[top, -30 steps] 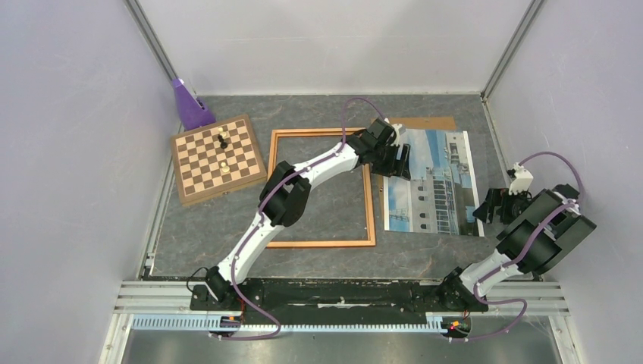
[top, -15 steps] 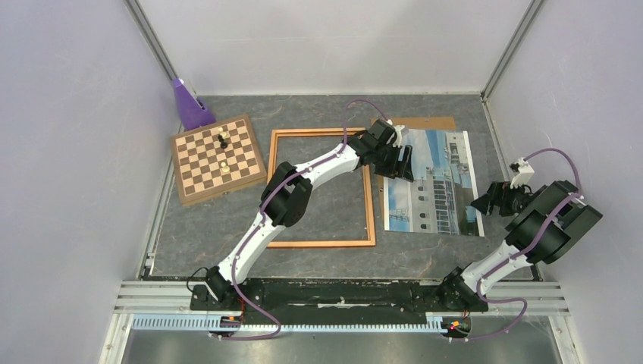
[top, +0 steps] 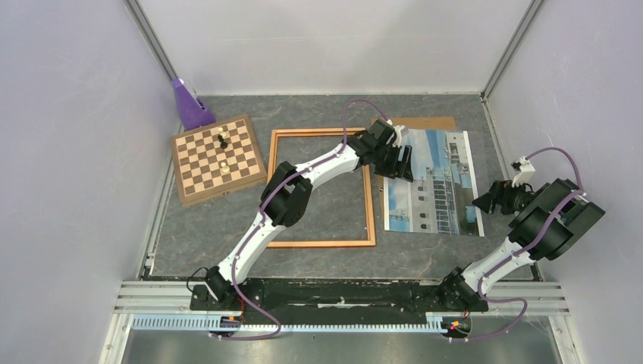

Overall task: Put the photo into the frame
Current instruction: Pick up the photo frame item at the center of the board.

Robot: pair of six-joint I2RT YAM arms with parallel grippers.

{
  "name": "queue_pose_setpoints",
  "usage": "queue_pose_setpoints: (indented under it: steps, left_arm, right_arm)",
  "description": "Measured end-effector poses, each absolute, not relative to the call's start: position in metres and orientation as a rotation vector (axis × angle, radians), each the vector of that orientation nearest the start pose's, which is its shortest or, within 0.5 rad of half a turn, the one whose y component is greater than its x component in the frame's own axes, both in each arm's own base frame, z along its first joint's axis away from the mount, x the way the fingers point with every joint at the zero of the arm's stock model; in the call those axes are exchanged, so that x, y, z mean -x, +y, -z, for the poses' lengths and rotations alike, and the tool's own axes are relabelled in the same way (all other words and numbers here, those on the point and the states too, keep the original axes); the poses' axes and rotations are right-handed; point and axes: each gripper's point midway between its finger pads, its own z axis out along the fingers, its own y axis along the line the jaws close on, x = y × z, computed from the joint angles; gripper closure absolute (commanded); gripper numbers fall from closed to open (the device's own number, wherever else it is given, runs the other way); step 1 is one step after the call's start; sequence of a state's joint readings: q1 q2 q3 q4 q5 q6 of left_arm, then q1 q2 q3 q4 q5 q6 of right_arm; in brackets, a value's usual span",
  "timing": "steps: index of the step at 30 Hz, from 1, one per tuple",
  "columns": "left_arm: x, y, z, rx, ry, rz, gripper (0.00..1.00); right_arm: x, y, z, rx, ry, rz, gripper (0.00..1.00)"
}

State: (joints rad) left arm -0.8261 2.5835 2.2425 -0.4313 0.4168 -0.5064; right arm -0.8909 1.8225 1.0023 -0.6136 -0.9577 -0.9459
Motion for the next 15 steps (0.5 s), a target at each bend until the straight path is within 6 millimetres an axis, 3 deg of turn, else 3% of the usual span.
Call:
queue_pose_setpoints:
  steps: [10,15]
  left_arm:
    - [-0.362,-0.525,-0.043,-0.638,2.473,1.085,0.21]
    - [-0.363,-0.525,-0.043,-0.636,2.472,1.083,0.21]
  right_arm:
    - [-0.264,-0.149,-0.032,0.09,2.295,-0.639,0.2]
    - [-0.255,-0.142,-0.045,0.076,2.31,-0.697,0.22]
